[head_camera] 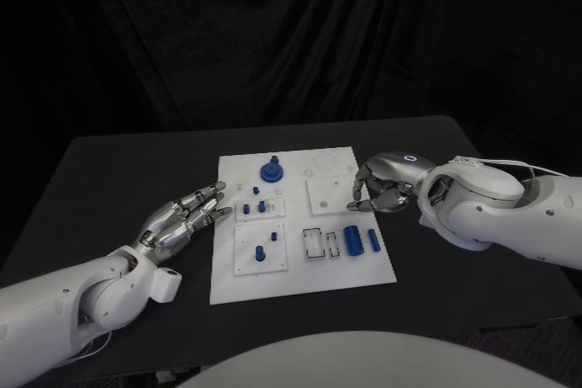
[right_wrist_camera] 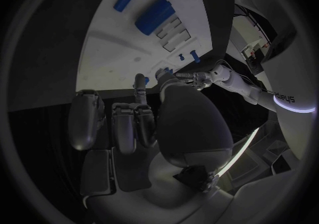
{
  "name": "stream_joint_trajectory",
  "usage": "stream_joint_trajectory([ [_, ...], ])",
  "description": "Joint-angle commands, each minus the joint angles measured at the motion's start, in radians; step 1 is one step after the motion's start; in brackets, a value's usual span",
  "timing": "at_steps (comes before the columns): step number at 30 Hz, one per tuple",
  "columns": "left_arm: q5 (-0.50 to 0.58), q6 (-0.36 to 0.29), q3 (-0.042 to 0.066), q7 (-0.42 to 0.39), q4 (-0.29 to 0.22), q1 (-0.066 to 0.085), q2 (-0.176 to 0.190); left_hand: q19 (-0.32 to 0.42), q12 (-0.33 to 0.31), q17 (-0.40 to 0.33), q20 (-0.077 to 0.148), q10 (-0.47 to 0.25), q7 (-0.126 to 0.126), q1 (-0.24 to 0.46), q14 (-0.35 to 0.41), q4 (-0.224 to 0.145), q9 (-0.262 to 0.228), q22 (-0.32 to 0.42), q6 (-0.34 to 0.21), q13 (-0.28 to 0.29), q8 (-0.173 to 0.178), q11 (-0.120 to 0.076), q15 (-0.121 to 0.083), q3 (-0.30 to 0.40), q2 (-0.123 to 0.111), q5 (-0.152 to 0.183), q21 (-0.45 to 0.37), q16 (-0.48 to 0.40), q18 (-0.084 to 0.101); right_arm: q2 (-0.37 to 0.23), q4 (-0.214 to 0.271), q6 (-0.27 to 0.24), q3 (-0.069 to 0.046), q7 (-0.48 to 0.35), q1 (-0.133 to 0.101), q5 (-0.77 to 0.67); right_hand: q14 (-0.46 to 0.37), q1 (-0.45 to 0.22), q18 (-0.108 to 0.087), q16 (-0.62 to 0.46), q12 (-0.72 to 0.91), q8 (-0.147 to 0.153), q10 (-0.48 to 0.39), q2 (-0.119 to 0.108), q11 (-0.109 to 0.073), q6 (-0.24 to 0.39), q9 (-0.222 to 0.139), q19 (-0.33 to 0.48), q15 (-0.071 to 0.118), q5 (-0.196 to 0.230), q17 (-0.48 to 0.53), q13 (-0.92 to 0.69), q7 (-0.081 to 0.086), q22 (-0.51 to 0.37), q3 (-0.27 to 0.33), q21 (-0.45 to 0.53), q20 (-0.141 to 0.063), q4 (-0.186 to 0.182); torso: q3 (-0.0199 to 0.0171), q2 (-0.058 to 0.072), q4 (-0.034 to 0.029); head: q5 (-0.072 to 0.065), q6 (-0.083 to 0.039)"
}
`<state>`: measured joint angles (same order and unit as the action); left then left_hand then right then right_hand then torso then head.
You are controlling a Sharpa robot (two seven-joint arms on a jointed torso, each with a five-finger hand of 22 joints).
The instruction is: Assemble the parts on the task board
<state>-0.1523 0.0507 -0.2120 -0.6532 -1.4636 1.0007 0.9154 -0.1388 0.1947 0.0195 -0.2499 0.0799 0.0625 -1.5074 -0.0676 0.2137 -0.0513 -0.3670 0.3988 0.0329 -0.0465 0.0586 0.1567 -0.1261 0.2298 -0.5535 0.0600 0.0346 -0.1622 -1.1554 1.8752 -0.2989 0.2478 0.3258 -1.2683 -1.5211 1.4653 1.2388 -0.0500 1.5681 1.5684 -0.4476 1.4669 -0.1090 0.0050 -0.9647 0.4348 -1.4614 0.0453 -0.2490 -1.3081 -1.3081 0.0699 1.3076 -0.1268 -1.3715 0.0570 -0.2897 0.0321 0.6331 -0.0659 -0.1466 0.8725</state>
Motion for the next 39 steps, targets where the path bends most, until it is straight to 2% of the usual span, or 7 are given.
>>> stream_joint_trajectory([
  [1, 0.005, -0.013, 0.001, -0.024, -0.005, -0.001, 0.000, 0.009, 0.007, -0.001, 0.003, 0.006, -0.001, -0.002, 0.003, 0.000, -0.001, 0.005, 0.010, 0.001, -0.006, 0.000, -0.004, 0.007, 0.001, -0.006, -0.006, 0.007, -0.005, -0.006, 0.013, 0.049, 0.000, 0.159, 0.019, 0.035, 0.105, -0.082, 0.021, 0.003, 0.002, -0.051, 0.104, -0.008, -0.010, 0.008, 0.046, -0.056, 0.016, 0.002, -0.263, -0.263, -0.012, 0.225, 0.000, -0.076, -0.009, -0.004, -0.0023, -0.001, 0.0007, -0.023, 0.000],
  [3, 0.005, -0.012, 0.001, -0.023, -0.006, -0.001, -0.001, 0.011, 0.007, -0.001, 0.004, 0.006, 0.000, -0.002, 0.003, 0.000, -0.002, 0.006, 0.014, 0.001, -0.007, -0.001, -0.004, 0.007, 0.000, -0.007, -0.007, 0.007, -0.004, -0.009, 0.019, 0.056, 0.000, 0.186, 0.029, 0.029, 0.105, -0.157, 0.025, 0.003, 0.002, -0.077, 0.104, -0.012, -0.014, 0.029, 0.077, -0.065, 0.022, 0.000, -0.263, -0.263, -0.013, 0.231, -0.007, -0.098, -0.012, -0.006, -0.0028, 0.000, -0.0024, -0.036, 0.000],
  [9, 0.005, -0.011, 0.001, -0.021, -0.006, -0.001, 0.001, 0.011, 0.007, -0.001, 0.004, 0.006, 0.000, -0.002, 0.003, 0.000, -0.002, 0.006, 0.014, 0.001, -0.007, -0.001, -0.004, 0.007, 0.000, -0.007, -0.007, 0.007, -0.004, -0.009, 0.039, 0.042, 0.000, 0.249, 0.069, 0.006, 0.105, -0.206, 0.028, 0.003, 0.002, -0.098, 0.104, -0.023, -0.016, 0.044, 0.105, -0.069, 0.023, -0.007, -0.263, -0.263, -0.014, 0.234, -0.014, -0.110, -0.015, -0.008, -0.0052, 0.004, 0.0015, -0.047, 0.000],
  [16, 0.005, -0.006, 0.001, -0.020, -0.003, -0.001, 0.001, 0.012, 0.006, -0.001, 0.005, 0.005, 0.000, -0.002, 0.003, 0.000, -0.001, 0.007, 0.012, 0.001, -0.007, -0.002, -0.004, 0.008, 0.000, -0.008, -0.007, 0.007, -0.003, 0.004, 0.044, -0.003, 0.000, 0.281, 0.109, -0.021, 0.105, -0.270, 0.026, 0.003, 0.002, -0.096, 0.104, -0.039, -0.018, 0.035, 0.113, -0.065, 0.027, -0.002, -0.263, -0.263, -0.017, 0.232, -0.004, -0.106, -0.018, -0.009, -0.0028, 0.004, 0.0035, -0.043, 0.000],
  [20, 0.005, -0.002, 0.001, -0.019, -0.001, -0.002, 0.001, 0.012, 0.004, -0.001, 0.005, 0.004, 0.000, -0.002, 0.004, 0.000, -0.001, 0.006, 0.011, 0.001, -0.006, -0.002, -0.004, 0.009, 0.000, -0.008, -0.007, 0.006, -0.003, 0.013, 0.043, -0.014, 0.000, 0.292, 0.126, -0.038, 0.105, -0.310, 0.026, 0.003, 0.002, -0.096, 0.104, -0.046, -0.023, 0.011, 0.120, -0.066, 0.033, 0.029, -0.263, -0.263, -0.024, 0.232, 0.005, -0.108, -0.023, -0.009, -0.0023, 0.002, 0.0037, -0.042, 0.000],
  [28, 0.005, 0.001, 0.001, -0.017, 0.001, -0.002, 0.002, 0.013, 0.001, -0.001, 0.006, 0.002, 0.000, -0.002, 0.005, 0.001, -0.001, 0.006, 0.010, 0.000, -0.006, -0.004, -0.004, 0.011, 0.000, -0.008, -0.007, 0.006, -0.002, 0.028, 0.035, -0.003, 0.000, 0.299, 0.143, -0.046, 0.105, -0.339, 0.038, 0.003, 0.002, -0.096, 0.104, -0.045, -0.032, -0.016, 0.138, -0.088, 0.044, 0.069, -0.263, -0.263, -0.033, 0.248, 0.008, -0.156, -0.033, -0.009, -0.0050, 0.001, 0.0022, -0.044, 0.000],
  [39, 0.005, 0.007, 0.001, -0.009, 0.004, -0.003, 0.001, 0.013, 0.000, -0.001, 0.006, 0.001, 0.001, -0.002, 0.005, 0.001, -0.001, 0.007, 0.009, 0.000, -0.006, -0.005, -0.004, 0.012, 0.001, -0.008, -0.007, 0.006, -0.001, 0.062, -0.003, -0.007, 0.000, 0.282, 0.162, -0.047, 0.105, -0.312, 0.037, 0.003, 0.002, -0.091, 0.104, -0.025, -0.038, -0.022, 0.154, -0.086, 0.050, 0.047, -0.263, -0.263, -0.039, 0.246, -0.013, -0.152, -0.039, -0.007, -0.0029, 0.000, 0.0000, -0.042, 0.000],
])
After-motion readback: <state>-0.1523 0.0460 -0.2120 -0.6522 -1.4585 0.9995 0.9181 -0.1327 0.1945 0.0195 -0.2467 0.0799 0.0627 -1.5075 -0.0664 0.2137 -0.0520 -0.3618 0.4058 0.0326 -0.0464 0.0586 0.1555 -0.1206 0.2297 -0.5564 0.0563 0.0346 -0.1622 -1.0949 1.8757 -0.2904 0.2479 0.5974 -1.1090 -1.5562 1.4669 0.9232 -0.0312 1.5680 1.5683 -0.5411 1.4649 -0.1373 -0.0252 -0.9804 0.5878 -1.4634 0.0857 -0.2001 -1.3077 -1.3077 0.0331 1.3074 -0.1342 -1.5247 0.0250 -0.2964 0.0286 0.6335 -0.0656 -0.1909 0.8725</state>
